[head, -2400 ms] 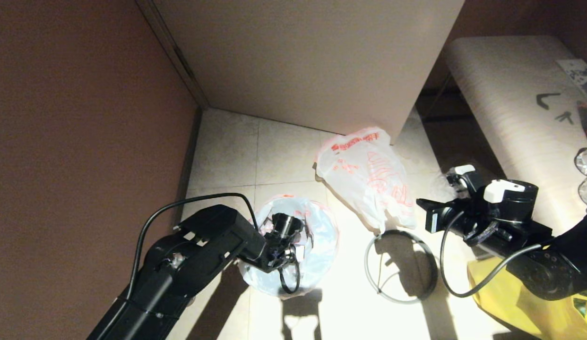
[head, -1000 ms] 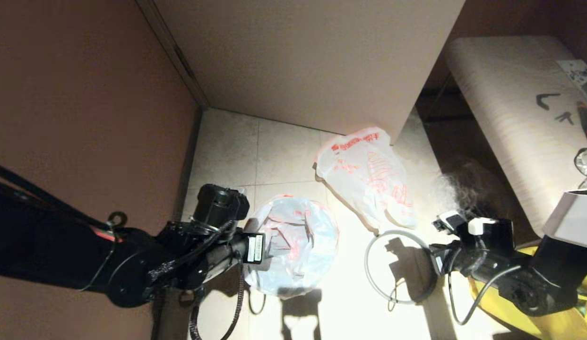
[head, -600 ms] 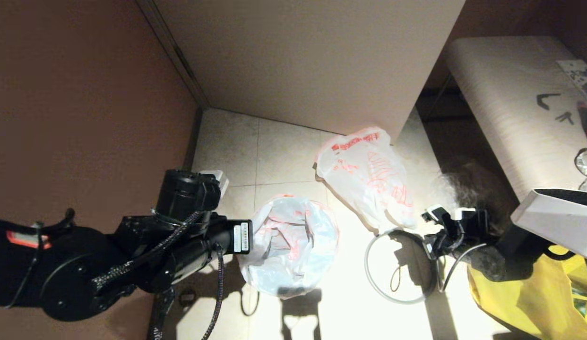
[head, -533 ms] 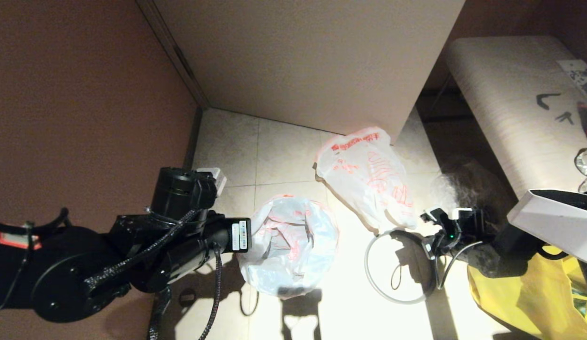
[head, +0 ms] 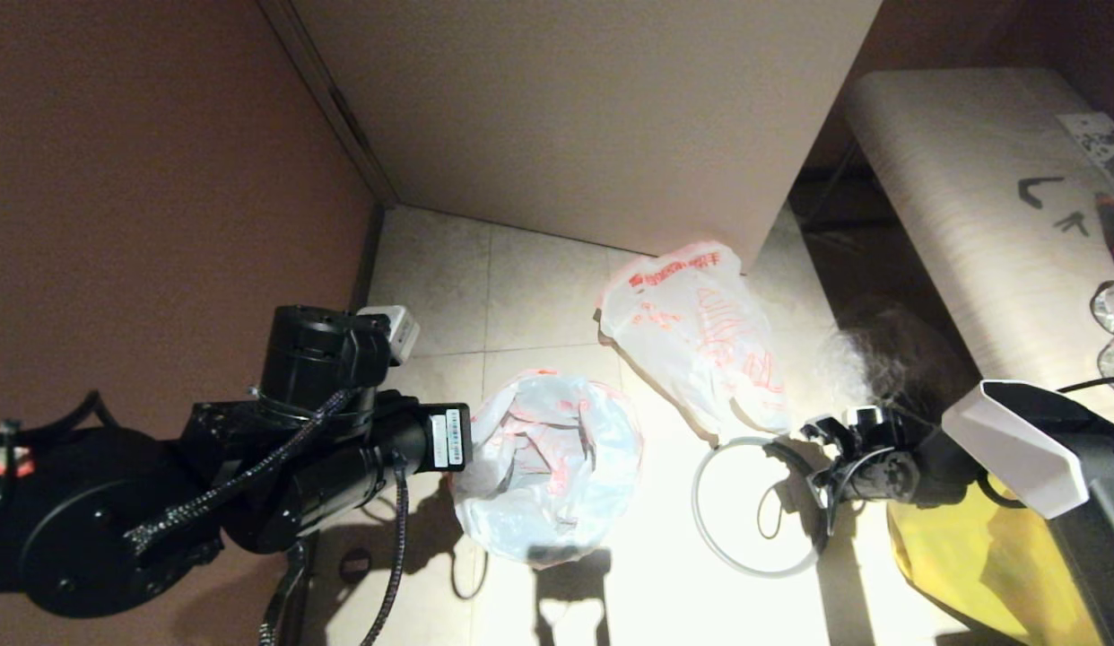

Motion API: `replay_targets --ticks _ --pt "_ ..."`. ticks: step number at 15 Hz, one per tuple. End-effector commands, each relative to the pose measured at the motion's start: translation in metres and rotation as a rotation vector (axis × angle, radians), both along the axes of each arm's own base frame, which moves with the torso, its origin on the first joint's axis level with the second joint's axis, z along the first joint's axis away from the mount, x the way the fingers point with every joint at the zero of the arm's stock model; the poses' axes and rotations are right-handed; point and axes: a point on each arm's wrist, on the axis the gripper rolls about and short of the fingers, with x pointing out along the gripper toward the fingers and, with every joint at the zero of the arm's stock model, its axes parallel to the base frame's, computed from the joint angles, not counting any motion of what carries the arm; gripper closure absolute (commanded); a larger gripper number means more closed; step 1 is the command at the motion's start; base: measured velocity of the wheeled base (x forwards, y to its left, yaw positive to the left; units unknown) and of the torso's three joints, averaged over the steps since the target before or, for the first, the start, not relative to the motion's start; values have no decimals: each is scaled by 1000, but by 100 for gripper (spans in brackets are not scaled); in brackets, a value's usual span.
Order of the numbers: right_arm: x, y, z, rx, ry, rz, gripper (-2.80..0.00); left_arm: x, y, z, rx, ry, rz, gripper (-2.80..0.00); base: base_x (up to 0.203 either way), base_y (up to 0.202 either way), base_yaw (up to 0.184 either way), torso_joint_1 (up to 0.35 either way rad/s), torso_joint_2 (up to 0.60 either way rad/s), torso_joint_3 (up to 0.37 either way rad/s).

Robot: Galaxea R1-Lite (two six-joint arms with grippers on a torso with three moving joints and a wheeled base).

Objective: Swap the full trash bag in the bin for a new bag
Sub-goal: Place the trash can ring on the trash can

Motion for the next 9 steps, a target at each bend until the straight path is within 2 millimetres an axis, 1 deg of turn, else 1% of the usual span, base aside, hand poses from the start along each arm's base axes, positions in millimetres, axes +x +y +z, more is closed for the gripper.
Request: replay_targets --ticks 1,2,6,9 --pt "4 -9 -23 1 49 -14 -280 1 1 2 -6 -8 4 0 0 0 0 0 0 0" --pt "5 -12 -27 -1 66 -14 -280 1 1 2 -6 -8 5 0 0 0 0 0 0 0" --pt "20 -15 -48 -8 36 -17 -280 3 0 3 -8 -14 8 0 0 0 0 0 0 0" --pt "28 -18 -57 -11 16 -22 -280 7 4 5 -11 -19 28 0 0 0 0 0 0 0"
